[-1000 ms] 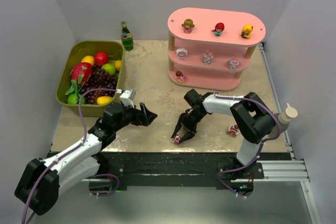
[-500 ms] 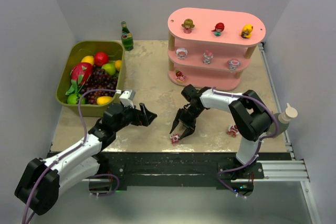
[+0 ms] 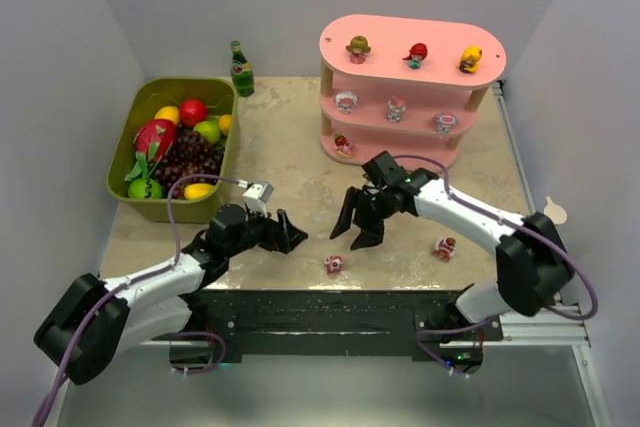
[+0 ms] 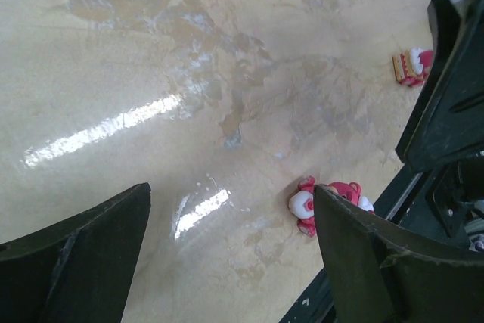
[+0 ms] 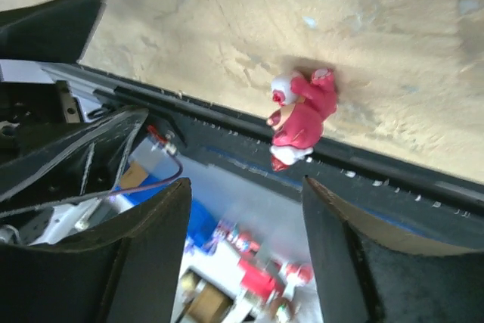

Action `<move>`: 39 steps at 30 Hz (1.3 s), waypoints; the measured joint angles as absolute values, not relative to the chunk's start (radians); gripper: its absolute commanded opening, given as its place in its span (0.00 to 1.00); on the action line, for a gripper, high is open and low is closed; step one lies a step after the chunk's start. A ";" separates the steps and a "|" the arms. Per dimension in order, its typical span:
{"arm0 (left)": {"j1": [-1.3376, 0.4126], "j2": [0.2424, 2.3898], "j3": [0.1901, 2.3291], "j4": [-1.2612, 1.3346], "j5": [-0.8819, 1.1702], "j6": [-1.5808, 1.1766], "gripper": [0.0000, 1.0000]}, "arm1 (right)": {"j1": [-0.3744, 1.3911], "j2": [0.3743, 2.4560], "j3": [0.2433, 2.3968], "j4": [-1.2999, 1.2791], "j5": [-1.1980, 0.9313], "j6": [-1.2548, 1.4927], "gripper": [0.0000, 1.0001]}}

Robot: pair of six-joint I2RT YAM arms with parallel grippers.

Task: Place and organize the plastic toys onto the shelf

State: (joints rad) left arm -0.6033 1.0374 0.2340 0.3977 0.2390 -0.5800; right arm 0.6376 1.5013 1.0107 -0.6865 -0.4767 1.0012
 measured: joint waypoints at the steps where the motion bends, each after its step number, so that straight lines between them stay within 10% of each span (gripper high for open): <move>1: -0.616 1.051 0.234 0.406 0.239 -0.579 0.84 | 0.638 1.458 0.974 -0.659 -0.450 0.993 0.56; 11: -0.719 1.167 0.234 0.446 0.244 -0.556 0.44 | 0.802 1.182 0.750 -0.525 -0.140 0.929 0.00; 25: -0.748 1.012 0.233 0.313 0.152 -0.531 0.44 | 1.348 1.264 0.735 -0.284 0.396 0.816 0.00; 39: -0.748 0.940 0.233 0.210 0.046 -0.539 0.46 | 1.387 1.644 0.821 -0.208 0.593 0.754 0.00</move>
